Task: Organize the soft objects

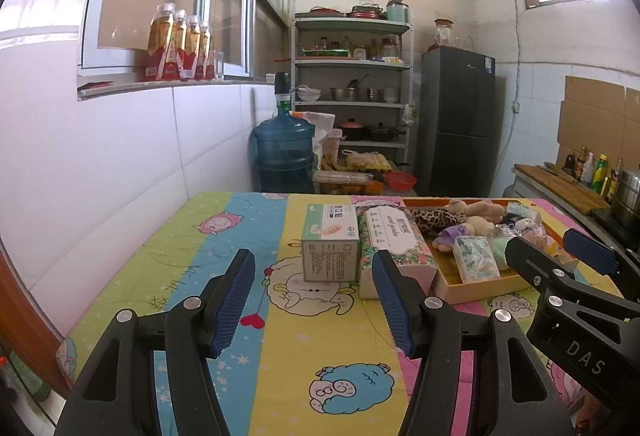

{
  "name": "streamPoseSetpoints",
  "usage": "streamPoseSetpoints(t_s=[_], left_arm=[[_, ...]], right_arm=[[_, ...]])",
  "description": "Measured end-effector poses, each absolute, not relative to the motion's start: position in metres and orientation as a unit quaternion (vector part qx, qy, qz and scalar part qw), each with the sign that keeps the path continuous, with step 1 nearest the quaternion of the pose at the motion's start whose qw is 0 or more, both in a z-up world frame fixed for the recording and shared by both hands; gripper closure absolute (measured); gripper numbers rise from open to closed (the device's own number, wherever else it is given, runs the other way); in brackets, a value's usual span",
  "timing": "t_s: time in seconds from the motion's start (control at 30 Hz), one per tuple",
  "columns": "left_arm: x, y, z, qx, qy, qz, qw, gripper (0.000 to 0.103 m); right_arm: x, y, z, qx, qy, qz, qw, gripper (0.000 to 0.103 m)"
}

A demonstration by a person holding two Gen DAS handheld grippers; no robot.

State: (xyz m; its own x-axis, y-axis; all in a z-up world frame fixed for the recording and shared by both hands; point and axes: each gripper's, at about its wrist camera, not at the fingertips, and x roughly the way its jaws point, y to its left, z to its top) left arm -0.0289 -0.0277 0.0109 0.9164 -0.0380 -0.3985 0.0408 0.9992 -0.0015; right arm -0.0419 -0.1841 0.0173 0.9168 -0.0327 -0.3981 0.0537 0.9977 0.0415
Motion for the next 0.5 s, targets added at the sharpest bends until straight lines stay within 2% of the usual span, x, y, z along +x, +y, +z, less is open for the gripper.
streamPoseSetpoints(t_s=[0.5], left_arm=[[-0.0287,-0.029,0.0098,0.004,0.205,-0.021,0.978,0.04]], right_arm=[[-0.0413,-0.1849,0.0174,0.026,0.203,-0.022,0.979,0.031]])
